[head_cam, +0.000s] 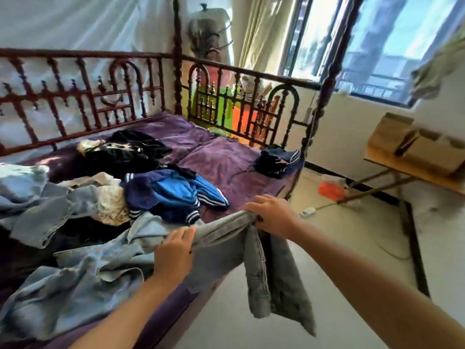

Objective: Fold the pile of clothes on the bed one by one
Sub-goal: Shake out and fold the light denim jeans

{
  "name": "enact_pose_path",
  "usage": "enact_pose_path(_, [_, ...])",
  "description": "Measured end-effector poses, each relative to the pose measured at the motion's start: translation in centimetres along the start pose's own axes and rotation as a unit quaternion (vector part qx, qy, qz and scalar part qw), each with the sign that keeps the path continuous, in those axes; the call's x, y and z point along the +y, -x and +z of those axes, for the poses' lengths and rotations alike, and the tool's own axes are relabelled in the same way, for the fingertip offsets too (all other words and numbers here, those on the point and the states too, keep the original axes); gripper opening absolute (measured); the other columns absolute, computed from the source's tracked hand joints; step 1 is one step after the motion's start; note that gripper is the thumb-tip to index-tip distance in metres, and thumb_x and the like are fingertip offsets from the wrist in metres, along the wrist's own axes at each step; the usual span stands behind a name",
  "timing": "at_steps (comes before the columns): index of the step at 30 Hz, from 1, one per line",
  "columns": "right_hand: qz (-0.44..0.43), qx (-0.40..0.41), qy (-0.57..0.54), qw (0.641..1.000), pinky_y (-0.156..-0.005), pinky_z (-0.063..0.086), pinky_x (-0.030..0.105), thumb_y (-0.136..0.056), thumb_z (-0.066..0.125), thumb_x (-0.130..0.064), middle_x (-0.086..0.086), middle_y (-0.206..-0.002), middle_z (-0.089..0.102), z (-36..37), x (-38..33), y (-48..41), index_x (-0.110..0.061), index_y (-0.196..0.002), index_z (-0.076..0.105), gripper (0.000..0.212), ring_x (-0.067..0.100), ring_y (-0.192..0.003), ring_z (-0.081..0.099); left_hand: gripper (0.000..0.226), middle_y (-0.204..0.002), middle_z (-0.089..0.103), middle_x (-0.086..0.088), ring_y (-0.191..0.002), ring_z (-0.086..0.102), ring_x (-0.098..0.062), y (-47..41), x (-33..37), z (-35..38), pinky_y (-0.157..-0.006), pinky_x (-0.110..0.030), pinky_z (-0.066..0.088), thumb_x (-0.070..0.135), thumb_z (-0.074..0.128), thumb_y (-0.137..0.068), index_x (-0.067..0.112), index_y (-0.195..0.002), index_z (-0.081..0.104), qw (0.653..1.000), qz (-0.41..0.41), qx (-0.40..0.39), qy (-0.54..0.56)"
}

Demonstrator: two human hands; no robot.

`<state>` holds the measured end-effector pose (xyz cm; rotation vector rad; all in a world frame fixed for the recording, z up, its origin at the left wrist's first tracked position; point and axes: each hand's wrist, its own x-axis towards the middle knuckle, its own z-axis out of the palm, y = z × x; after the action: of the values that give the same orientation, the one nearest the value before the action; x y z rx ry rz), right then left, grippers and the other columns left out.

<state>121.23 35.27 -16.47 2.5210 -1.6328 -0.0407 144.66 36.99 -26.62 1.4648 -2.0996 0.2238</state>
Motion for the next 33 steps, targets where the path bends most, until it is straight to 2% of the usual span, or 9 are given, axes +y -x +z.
enact_pose_path(7, [-0.037,-0.057,0.067,0.995,-0.084,0.05,0.03,-0.09,0.057,-0.026,-0.001,-0.119,0.057,-2.6,9.6,-6.1,-0.022,-0.128,0.053,0.039,0.016,-0.11,0.054,0.056,-0.089,0.068,-0.016,-0.078,0.067,-0.038,-8.6,5.0,8.0,-0.049,-0.041,0.053,0.001,0.086,-0.05,-0.001,-0.103,0.067,0.984,-0.065,-0.051,0.155])
enact_pose_path(9, [-0.033,-0.071,0.077,0.994,-0.081,0.051,0.03,-0.089,0.056,-0.023,-0.001,-0.116,0.057,-3.0,12.3,-7.9,-0.021,-0.126,0.054,0.037,0.017,-0.108,0.055,0.045,-0.097,0.066,-0.018,-0.086,0.064,-0.041,-11.1,6.1,10.1,-0.056,-0.044,0.054,0.021,0.073,-0.073,-0.002,-0.111,0.063,0.978,-0.064,-0.035,0.195])
enact_pose_path(11, [-0.009,-0.083,0.084,0.993,-0.078,0.05,0.028,-0.089,0.055,-0.021,0.0,-0.116,0.057,-3.2,15.1,-9.4,-0.022,-0.126,0.054,0.037,0.017,-0.108,0.055,0.073,-0.109,0.062,-0.022,-0.096,0.062,-0.042,-13.3,7.7,12.3,-0.069,-0.048,0.054,0.057,0.043,-0.086,-0.006,-0.12,0.055,0.972,-0.028,-0.037,0.229])
enact_pose_path(14, [0.025,-0.075,0.079,0.994,-0.073,0.047,0.026,-0.088,0.055,-0.019,0.001,-0.116,0.057,-3.6,18.7,-11.3,-0.022,-0.125,0.055,0.038,0.018,-0.106,0.055,0.107,-0.126,0.048,-0.035,-0.114,0.05,-0.052,-16.0,11.4,15.6,-0.086,-0.062,0.046,0.085,0.023,-0.073,-0.004,-0.132,0.031,0.975,-0.006,-0.033,0.221])
enact_pose_path(17, [0.039,-0.065,0.067,0.995,-0.08,0.051,0.032,-0.087,0.056,-0.021,0.002,-0.116,0.057,-3.9,21.2,-12.8,-0.022,-0.125,0.057,0.037,0.02,-0.105,0.056,0.107,-0.125,0.048,-0.039,-0.112,0.049,-0.056,-18.2,15.9,17.9,-0.081,-0.067,0.044,0.08,0.049,-0.068,-0.004,-0.131,0.029,0.972,-0.027,-0.082,0.219])
enact_pose_path(19, [0.045,-0.064,0.062,0.995,-0.082,0.052,0.035,-0.087,0.055,-0.02,0.002,-0.113,0.058,-4.0,23.4,-13.4,-0.02,-0.122,0.059,0.035,0.02,-0.104,0.057,0.111,-0.121,0.051,-0.039,-0.109,0.052,-0.056,-20.6,18.0,19.2,-0.078,-0.066,0.047,0.052,0.086,-0.047,-0.001,-0.129,0.032,0.967,-0.054,-0.083,0.234])
enact_pose_path(24, [0.069,-0.04,0.04,0.996,-0.081,0.052,0.036,-0.084,0.057,-0.019,0.002,-0.112,0.06,-3.3,31.5,-12.9,-0.022,-0.121,0.06,0.037,0.02,-0.098,0.059,0.101,-0.116,0.057,-0.032,-0.105,0.055,-0.05,-27.0,19.1,23.5,-0.081,-0.061,0.046,0.006,0.091,-0.047,-0.002,-0.133,0.038,0.95,-0.047,0.019,0.309])
enact_pose_path(29, [0.115,-0.017,-0.031,0.993,-0.086,0.049,0.03,-0.083,0.063,-0.018,-0.001,-0.111,0.062,-0.1,41.4,-10.3,-0.02,-0.12,0.062,0.037,0.016,-0.098,0.059,0.068,-0.098,0.067,-0.005,-0.094,0.045,-0.013,-33.3,20.1,26.0,-0.072,-0.025,0.043,0.036,0.077,-0.058,0.008,-0.119,0.062,0.951,0.059,0.008,0.304])
enact_pose_path(33, [0.105,-0.028,-0.083,0.991,-0.084,0.048,0.03,-0.084,0.061,-0.016,0.001,-0.107,0.064,3.0,47.0,-11.2,-0.019,-0.117,0.063,0.034,0.018,-0.096,0.059,0.07,-0.087,0.068,0.006,-0.085,0.045,-0.004,-36.4,21.6,28.1,-0.078,-0.03,0.038,0.057,0.05,-0.059,0.016,-0.114,0.061,0.967,0.116,-0.008,0.224])
